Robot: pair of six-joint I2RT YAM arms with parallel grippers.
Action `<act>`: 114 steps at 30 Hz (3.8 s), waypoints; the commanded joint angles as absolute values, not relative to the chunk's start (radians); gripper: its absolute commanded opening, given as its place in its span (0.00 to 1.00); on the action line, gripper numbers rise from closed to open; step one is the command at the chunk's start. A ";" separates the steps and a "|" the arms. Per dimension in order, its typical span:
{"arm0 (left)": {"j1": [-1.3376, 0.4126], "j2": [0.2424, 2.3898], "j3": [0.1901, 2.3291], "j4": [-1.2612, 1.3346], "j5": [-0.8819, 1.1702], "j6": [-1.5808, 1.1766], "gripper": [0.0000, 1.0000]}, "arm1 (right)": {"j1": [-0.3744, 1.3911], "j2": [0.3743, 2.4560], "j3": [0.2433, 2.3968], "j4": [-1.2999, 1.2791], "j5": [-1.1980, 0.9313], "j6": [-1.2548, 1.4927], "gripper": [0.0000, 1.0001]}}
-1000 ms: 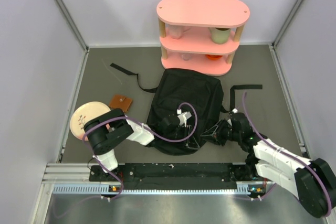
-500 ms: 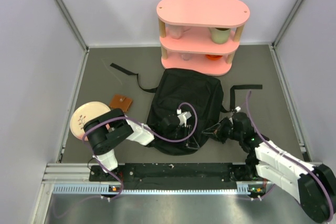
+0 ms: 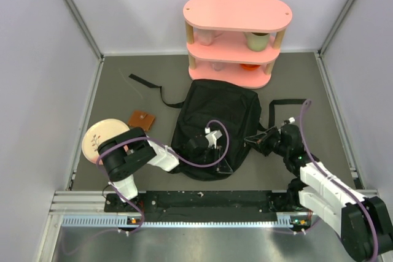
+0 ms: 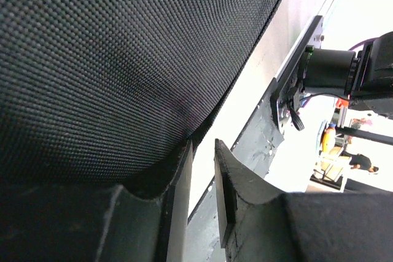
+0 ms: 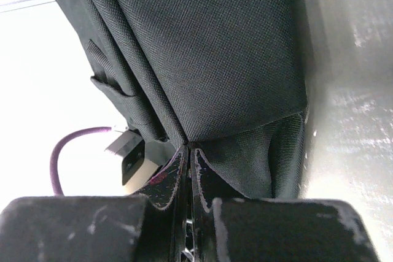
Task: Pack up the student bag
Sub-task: Zip the student bag at the center of the board, then unzip the student bag at the center of the board.
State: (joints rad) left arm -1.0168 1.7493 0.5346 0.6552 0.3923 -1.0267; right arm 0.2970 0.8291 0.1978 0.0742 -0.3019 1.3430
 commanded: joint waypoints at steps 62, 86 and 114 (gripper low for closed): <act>-0.732 1.229 0.442 0.089 0.118 -0.802 0.82 | 0.407 0.764 0.435 -0.523 0.066 0.838 0.27; -0.793 1.055 0.406 0.049 0.109 -0.766 0.58 | 0.406 0.813 0.771 -0.620 0.023 0.770 0.71; -0.792 1.258 0.515 0.087 0.112 -0.790 0.75 | 0.482 1.414 0.989 -0.448 0.068 0.594 0.46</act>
